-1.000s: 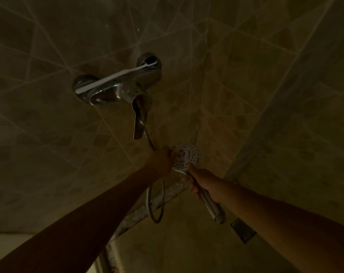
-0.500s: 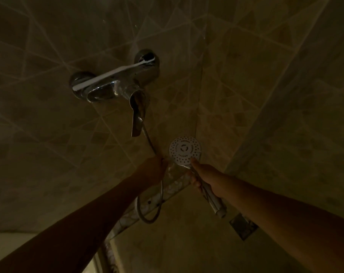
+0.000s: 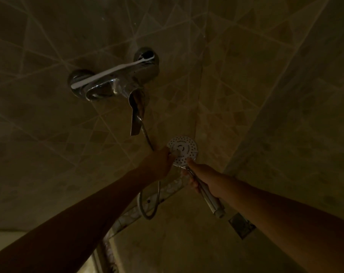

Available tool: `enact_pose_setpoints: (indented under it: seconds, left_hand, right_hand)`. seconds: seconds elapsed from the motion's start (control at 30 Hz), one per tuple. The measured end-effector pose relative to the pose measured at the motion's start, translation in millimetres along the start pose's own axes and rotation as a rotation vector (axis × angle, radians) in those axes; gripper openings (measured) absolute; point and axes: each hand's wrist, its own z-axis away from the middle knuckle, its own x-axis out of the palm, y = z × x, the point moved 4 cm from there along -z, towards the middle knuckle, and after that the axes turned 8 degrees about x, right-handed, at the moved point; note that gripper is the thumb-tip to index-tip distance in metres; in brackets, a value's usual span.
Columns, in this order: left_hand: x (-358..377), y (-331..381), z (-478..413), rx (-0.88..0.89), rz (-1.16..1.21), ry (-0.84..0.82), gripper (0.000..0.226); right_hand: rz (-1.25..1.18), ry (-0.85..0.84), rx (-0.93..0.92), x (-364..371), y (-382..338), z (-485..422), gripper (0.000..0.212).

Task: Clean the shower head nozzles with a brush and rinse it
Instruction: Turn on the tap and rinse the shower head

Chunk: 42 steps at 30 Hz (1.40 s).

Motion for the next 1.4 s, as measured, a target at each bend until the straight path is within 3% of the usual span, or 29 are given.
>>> enact_pose_setpoints:
  seconds: [0.17, 0.43, 0.63, 0.73, 0.97, 1.2, 1.4]
  left_hand:
    - [10.0, -12.2, 10.3, -0.049, -0.019, -0.027, 0.045]
    - [-10.1, -10.7, 3.7, -0.045, 0.043, 0.042, 0.045]
    - [-5.0, 5.9, -2.0, 0.024, -0.029, -0.019, 0.039]
    - [5.1, 7.1, 3.6, 0.036, -0.032, -0.057, 0.039]
    - [27.7, -14.0, 20.6, -0.078, 0.022, -0.106, 0.044]
    - [-11.8, -15.8, 12.0, -0.114, 0.058, -0.011, 0.045]
    - [-44.4, 1.0, 12.7, -0.184, 0.109, -0.079, 0.050]
  right_hand:
    - [-0.061, 0.002, -0.004, -6.1, 7.3, -1.7, 0.029]
    - [-0.045, 0.002, 0.015, -10.6, 4.1, -2.9, 0.045]
    - [-0.011, 0.004, -0.028, -4.9, -3.0, -4.5, 0.039]
    - [-0.033, 0.013, -0.019, -2.8, -5.3, -5.0, 0.047]
    - [-0.051, 0.020, -0.020, -7.9, -4.2, -11.1, 0.041]
    - [-0.097, 0.009, 0.032, -8.8, -2.8, -12.5, 0.049]
    - [-0.146, 0.002, 0.054, -12.6, -0.2, -14.3, 0.052]
